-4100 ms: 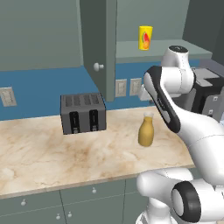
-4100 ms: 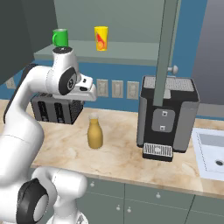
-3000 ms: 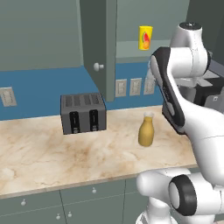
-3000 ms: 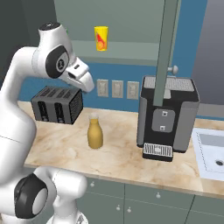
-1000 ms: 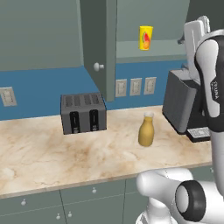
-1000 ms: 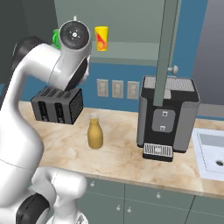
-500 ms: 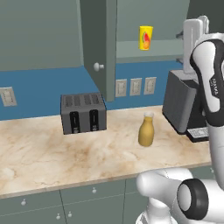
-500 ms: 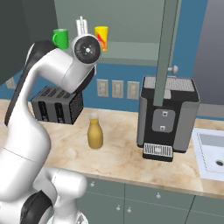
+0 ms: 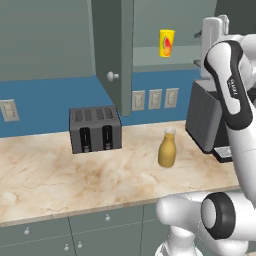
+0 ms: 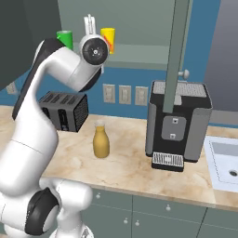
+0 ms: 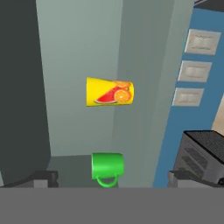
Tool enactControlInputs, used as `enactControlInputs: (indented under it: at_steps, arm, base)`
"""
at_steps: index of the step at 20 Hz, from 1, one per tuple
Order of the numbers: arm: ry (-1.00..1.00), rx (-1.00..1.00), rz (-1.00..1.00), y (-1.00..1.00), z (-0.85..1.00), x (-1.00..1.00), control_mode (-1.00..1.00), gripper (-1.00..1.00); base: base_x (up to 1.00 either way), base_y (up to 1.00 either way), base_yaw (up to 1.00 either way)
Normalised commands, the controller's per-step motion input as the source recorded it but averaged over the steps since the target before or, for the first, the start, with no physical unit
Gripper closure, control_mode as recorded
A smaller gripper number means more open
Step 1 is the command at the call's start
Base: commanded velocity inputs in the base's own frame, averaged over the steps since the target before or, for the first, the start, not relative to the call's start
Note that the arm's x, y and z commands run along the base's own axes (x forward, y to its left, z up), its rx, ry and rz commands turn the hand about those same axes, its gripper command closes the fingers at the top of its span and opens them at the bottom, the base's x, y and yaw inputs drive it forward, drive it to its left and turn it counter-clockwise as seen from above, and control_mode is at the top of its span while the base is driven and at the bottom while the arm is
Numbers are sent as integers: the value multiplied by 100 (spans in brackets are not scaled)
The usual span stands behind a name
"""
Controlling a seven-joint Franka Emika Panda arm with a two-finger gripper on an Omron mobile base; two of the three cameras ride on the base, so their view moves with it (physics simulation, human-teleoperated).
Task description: There is a tray on the dining counter. Grab the cup, mug, and pitcher and place them on the tray. The pitcher may be placed next to the tray if it cannot fit the tray.
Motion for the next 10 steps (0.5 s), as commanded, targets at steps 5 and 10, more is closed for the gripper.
enactControlInputs:
  at_steps: [5, 10]
  arm:
    - [0, 0, 0, 0, 6, 39, -100, -100]
    - [0, 0, 0, 0, 0, 31, -100, -100]
  base:
    - [0, 0, 0]
    - [0, 0, 0]
